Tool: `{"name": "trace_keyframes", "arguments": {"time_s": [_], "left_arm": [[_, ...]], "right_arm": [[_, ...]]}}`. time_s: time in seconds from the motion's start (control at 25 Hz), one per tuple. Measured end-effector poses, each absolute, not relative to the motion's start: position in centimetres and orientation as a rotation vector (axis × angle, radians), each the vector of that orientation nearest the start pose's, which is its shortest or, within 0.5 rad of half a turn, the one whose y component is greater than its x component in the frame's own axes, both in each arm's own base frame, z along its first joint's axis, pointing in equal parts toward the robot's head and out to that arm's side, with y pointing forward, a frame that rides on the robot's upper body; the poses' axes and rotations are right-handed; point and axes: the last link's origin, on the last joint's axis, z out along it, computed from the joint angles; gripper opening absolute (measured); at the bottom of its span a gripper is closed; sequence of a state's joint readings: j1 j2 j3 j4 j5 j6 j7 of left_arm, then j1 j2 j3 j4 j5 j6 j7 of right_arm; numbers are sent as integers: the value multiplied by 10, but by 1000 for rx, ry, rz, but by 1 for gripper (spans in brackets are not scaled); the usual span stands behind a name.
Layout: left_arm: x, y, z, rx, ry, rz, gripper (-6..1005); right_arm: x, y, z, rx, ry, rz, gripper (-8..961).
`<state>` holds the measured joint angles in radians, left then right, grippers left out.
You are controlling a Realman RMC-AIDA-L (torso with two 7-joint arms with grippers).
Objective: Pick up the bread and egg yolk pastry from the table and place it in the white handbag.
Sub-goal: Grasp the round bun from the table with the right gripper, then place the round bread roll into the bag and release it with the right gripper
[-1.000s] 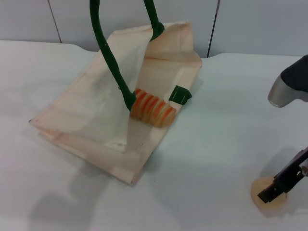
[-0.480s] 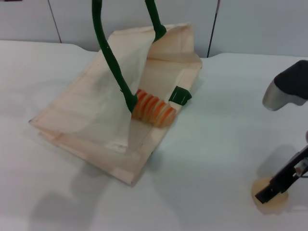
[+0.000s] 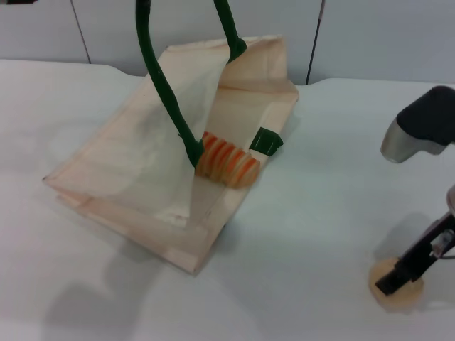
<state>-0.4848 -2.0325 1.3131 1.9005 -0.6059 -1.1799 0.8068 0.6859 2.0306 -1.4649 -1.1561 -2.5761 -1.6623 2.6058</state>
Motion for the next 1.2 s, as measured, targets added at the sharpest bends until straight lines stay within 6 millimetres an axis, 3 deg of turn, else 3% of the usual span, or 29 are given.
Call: {"name": "trace_keyframes", "arguments": {"time_s": [0.76,1.2], "left_arm": [[-79,376,118,-2190,-82,-49,158],[-68,375,110,-2200,-35,-81,160]], "right_arm": [[178,349,-5,-2646,940,-708,531],[131,364,-4,-2705,766,-459,459]]}}
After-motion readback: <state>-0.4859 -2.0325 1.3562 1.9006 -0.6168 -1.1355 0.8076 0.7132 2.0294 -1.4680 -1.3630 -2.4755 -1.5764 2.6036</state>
